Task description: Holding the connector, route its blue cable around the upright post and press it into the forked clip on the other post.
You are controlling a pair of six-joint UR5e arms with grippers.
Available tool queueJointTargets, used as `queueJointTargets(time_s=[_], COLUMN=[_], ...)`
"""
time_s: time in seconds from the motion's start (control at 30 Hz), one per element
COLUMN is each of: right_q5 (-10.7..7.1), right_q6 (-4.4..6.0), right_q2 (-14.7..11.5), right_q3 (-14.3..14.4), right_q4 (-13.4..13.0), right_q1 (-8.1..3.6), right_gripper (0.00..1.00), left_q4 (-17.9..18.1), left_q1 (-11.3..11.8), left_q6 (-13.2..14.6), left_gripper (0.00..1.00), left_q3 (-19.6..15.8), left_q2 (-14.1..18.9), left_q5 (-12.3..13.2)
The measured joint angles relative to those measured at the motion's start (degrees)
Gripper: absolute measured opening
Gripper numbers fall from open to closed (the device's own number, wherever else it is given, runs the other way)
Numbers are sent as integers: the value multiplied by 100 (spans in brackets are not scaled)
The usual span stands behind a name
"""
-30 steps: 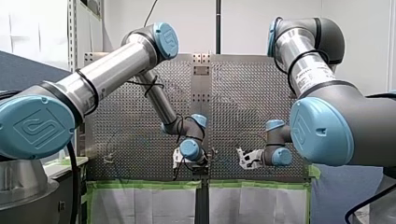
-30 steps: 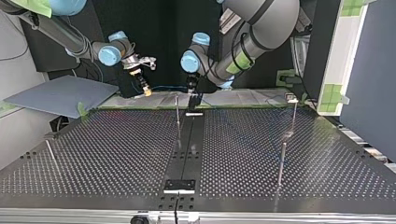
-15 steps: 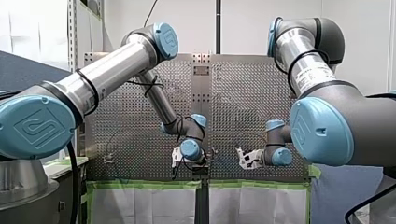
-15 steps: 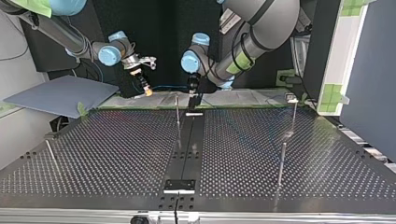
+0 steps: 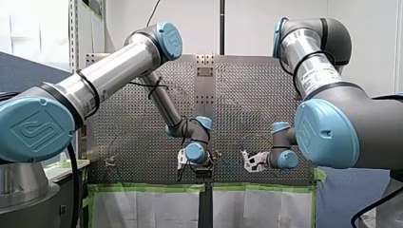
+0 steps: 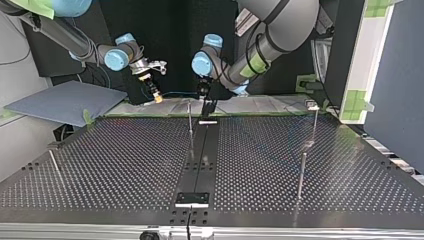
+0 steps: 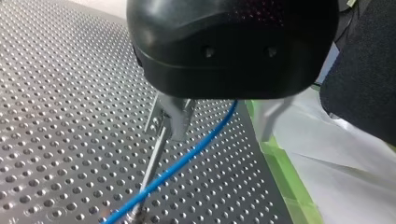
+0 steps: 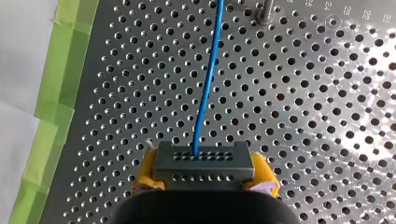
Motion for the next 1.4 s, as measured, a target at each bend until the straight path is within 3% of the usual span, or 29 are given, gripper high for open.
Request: queueJointTargets(time_s=[0.3, 0.63, 0.9, 1.17, 1.4], right_q5=[11, 51, 52, 107, 118], right_q6=[41, 360, 468, 713, 770], right_q2=[1, 1, 1, 3, 2], right_q3=[-17, -221, -330, -385, -386], right_q4=[0, -4, -5, -112, -174], right_q1=[-28, -73, -68, -29, 9], right_gripper=[0, 0, 0, 0, 0], left_q4=[162, 416, 528, 607, 575], left_q1=[-16, -17, -28, -49, -58], left_q6=[42, 103, 124, 41, -95], left_gripper=[0, 0, 2, 2, 2], left_q3=[0, 3, 3, 6, 2], left_q2=[1, 1, 1, -2, -8], left_q5=[-43, -209, -193, -182, -172])
